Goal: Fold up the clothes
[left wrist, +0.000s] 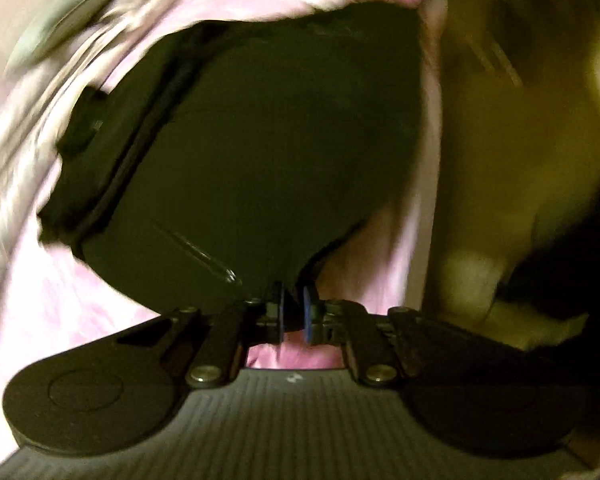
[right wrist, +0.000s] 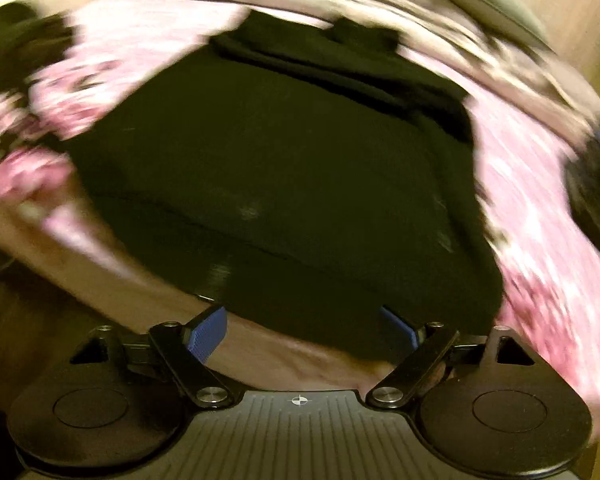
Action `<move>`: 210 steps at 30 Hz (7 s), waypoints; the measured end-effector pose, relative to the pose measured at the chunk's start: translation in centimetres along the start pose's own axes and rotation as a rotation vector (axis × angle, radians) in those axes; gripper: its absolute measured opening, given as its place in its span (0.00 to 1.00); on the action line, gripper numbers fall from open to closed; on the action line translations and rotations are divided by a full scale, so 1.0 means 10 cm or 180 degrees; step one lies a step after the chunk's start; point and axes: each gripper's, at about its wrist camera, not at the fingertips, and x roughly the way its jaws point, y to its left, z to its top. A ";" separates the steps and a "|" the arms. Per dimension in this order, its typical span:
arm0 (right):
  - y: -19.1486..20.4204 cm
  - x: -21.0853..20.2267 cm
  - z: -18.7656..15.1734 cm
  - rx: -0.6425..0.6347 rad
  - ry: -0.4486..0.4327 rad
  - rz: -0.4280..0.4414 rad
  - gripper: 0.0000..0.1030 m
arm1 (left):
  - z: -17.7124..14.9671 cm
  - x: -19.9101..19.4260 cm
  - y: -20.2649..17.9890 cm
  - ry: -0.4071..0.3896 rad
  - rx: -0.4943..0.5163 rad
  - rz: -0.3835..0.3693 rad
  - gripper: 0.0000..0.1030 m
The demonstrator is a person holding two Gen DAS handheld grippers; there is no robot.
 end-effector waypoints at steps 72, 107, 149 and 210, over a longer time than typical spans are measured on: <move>-0.32 -0.51 -0.57 -0.1923 0.0548 -0.0442 0.03 | -0.14 -0.87 -0.61 0.0189 0.0398 -0.0039 0.03; -2.68 1.52 2.65 -0.1569 0.0637 0.0474 0.03 | 0.87 0.53 3.65 0.0519 -0.1654 0.0352 0.04; -2.95 2.13 1.78 0.1845 0.0542 0.0569 0.66 | 0.45 1.64 3.28 0.0757 -0.2061 -0.0221 0.17; 1.02 1.28 2.53 -0.0550 -0.0124 0.0065 0.07 | -0.62 1.80 3.14 -0.0776 0.3337 0.0053 0.32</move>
